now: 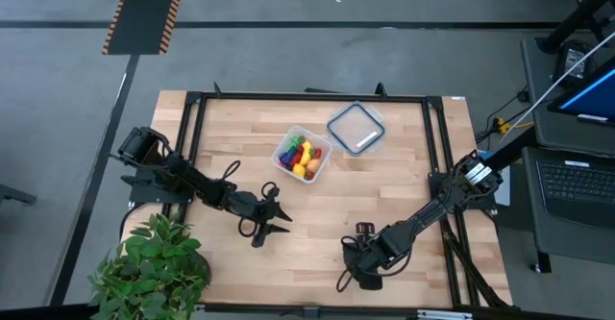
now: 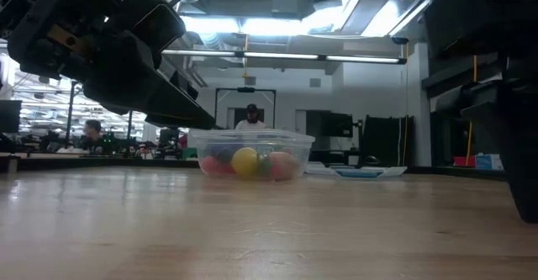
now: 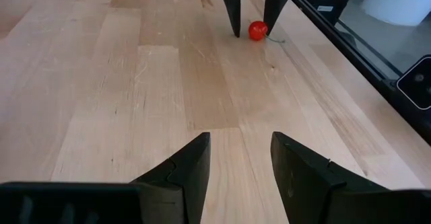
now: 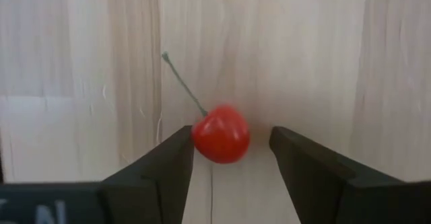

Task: Pick and placing Produce into tupperware
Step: Put the red cherry into the transparent container

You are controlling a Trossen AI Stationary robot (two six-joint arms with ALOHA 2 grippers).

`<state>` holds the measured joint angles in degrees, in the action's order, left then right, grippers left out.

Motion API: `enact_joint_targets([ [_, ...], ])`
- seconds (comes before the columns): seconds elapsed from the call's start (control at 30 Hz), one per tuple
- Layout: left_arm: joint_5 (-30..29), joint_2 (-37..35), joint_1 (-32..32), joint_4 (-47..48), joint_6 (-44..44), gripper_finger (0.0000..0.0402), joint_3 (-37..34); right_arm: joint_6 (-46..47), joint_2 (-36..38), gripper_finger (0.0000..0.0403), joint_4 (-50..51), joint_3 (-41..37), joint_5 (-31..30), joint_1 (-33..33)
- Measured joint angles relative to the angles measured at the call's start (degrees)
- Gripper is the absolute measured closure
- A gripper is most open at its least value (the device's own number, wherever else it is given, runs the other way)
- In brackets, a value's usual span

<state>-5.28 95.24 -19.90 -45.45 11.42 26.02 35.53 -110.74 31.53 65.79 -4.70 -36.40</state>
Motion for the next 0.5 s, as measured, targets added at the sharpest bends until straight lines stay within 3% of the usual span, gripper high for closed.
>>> enact_joint_targets([
  [0.5, 0.0, 0.0, 0.0, 0.0, 0.0, 0.0253, 0.0, -3.0, -0.1, 0.0194, -1.4, 0.0, -0.6, 0.0],
])
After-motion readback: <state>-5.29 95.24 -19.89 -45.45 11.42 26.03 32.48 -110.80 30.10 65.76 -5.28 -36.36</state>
